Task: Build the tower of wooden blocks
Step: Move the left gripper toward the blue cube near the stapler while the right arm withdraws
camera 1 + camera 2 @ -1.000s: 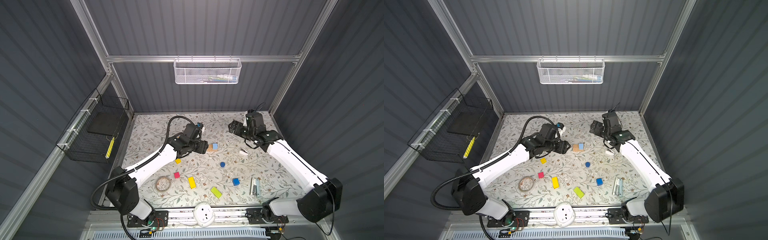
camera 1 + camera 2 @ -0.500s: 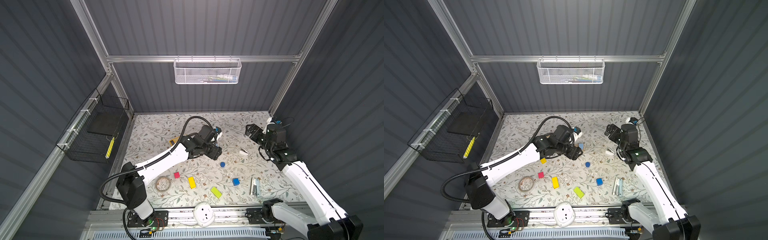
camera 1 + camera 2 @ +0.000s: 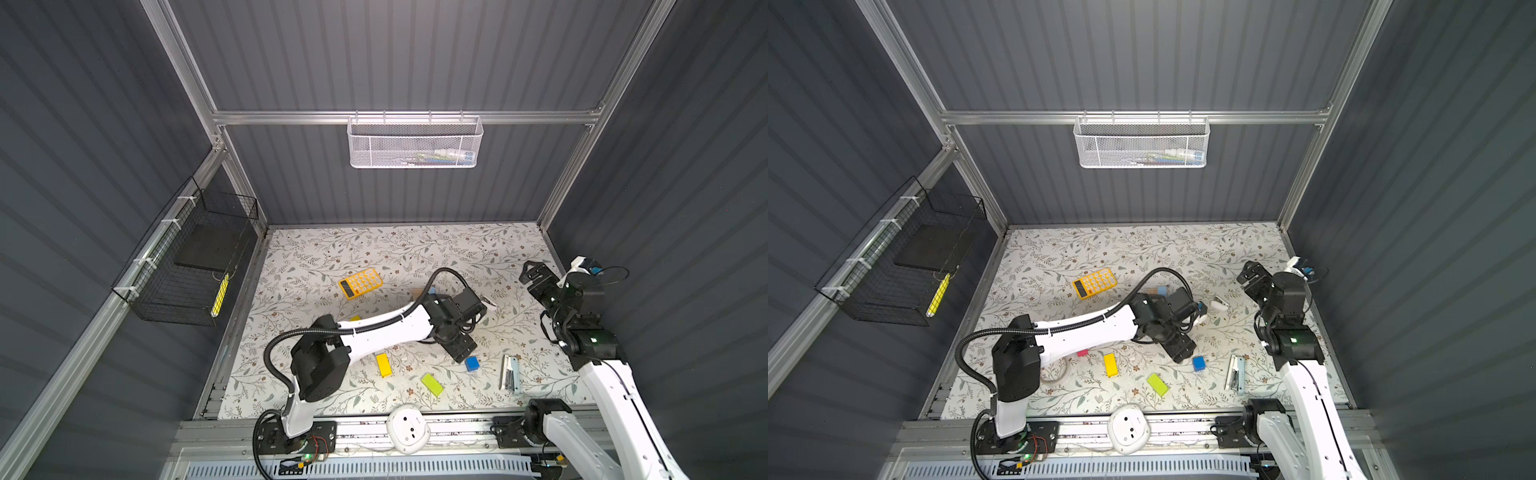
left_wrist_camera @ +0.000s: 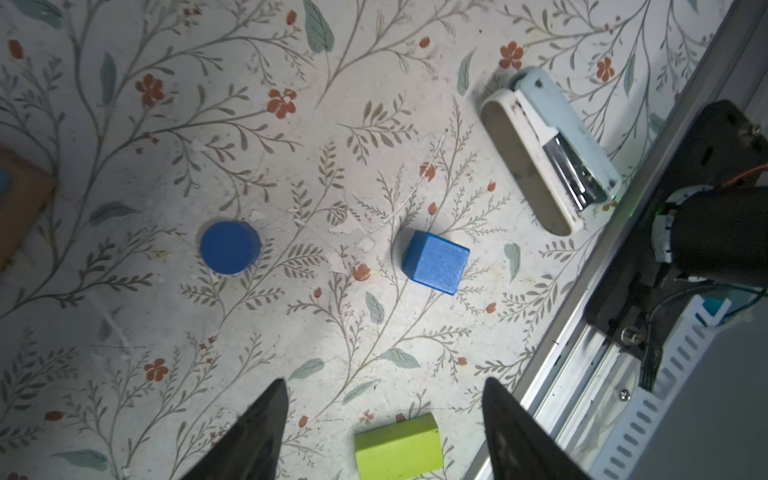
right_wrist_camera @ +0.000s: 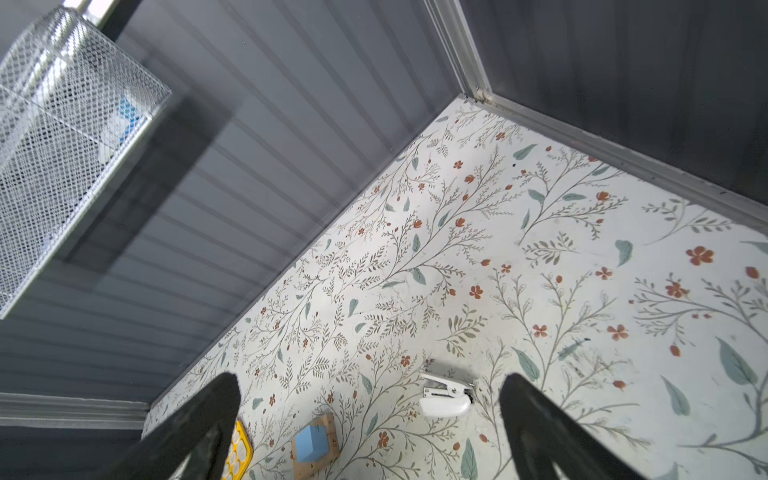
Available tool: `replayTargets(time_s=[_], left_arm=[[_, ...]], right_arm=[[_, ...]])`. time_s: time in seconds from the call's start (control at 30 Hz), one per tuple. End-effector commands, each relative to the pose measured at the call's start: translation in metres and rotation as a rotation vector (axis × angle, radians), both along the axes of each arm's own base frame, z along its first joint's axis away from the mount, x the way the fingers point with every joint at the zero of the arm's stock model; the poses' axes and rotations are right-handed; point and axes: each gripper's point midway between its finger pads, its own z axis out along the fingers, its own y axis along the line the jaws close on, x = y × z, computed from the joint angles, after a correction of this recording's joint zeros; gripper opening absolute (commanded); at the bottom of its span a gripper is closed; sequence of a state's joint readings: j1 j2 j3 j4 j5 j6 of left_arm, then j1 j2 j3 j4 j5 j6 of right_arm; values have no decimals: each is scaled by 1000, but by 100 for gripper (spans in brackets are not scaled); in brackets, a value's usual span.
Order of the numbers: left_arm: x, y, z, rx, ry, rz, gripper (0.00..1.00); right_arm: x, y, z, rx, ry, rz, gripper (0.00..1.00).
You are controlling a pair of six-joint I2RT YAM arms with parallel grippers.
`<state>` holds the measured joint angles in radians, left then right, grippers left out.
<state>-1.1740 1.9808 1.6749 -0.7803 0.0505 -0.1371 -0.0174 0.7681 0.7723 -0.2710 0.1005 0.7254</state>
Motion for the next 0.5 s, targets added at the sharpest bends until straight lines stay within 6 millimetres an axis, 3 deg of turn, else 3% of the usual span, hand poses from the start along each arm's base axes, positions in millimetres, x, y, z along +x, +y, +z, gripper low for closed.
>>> replayTargets(time_s=[0.0, 0.17, 0.47], left_arm=[[-16, -4, -4, 51, -24, -111, 75], [-28, -15, -21, 69, -37, -213, 76], [-24, -33, -34, 40, -75, -308, 78]], right_arm=[[-9, -6, -8, 10, 16, -16, 99], [-14, -9, -7, 23, 2, -18, 99], [-12, -10, -11, 34, 7, -10, 99]])
